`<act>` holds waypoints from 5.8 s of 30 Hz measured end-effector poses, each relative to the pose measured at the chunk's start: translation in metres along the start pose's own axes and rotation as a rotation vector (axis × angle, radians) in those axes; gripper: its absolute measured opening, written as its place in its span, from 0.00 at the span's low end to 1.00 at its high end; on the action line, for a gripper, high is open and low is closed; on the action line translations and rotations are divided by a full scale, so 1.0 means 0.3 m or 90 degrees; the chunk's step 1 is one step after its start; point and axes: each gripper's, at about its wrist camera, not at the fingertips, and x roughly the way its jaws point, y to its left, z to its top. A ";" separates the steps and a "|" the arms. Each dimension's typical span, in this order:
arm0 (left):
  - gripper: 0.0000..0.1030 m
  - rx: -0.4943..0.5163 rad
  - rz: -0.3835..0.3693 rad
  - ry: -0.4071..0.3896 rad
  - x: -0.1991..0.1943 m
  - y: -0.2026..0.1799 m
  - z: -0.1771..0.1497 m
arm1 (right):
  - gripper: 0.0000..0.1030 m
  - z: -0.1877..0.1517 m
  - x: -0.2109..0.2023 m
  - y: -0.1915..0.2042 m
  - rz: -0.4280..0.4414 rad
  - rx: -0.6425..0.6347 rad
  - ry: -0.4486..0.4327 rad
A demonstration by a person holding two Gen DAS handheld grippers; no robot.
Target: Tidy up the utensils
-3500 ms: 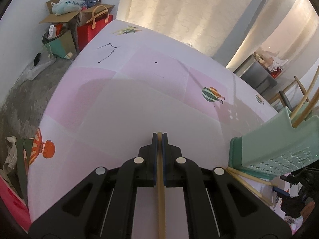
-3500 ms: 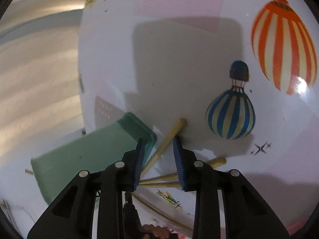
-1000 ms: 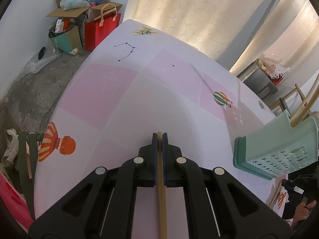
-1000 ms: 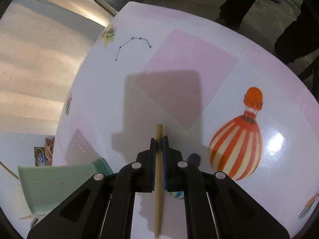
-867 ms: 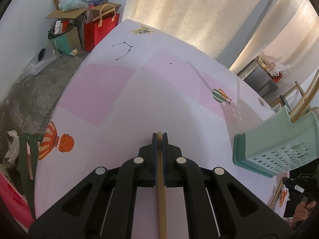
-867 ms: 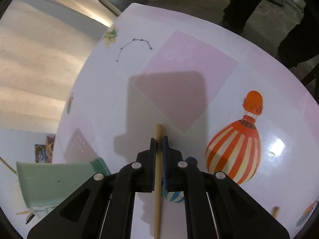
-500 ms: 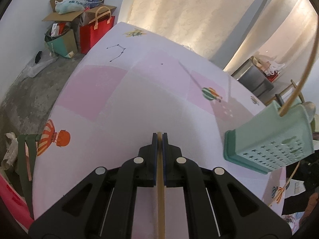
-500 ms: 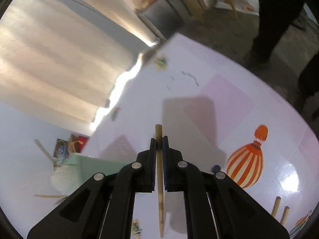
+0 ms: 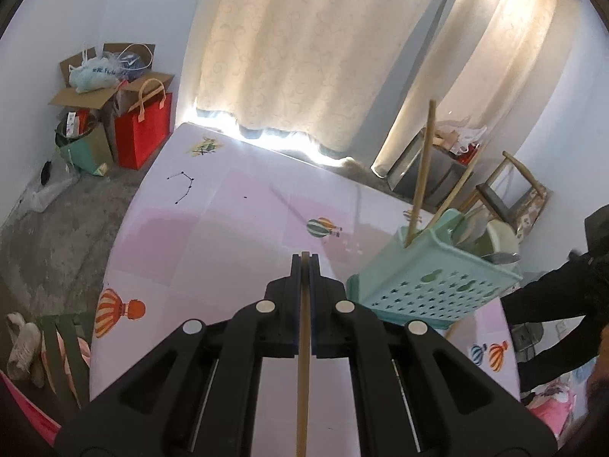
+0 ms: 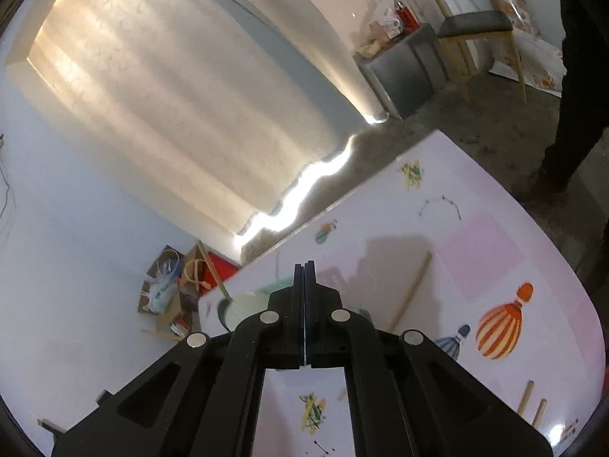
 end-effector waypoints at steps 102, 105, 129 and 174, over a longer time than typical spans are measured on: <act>0.05 0.229 0.082 0.214 0.544 -0.056 0.013 | 0.06 0.014 -0.123 0.002 -0.044 0.010 -0.035; 0.05 0.257 0.094 0.219 0.553 -0.074 0.005 | 0.06 0.011 -0.123 0.001 -0.044 0.010 -0.036; 0.04 0.068 -0.116 -0.270 -0.191 -0.323 0.313 | 0.07 0.008 -0.148 0.098 0.017 0.000 -0.054; 0.25 0.233 -0.103 -0.113 -0.113 -0.206 -0.146 | 0.07 0.108 0.153 0.391 0.081 -0.074 -0.102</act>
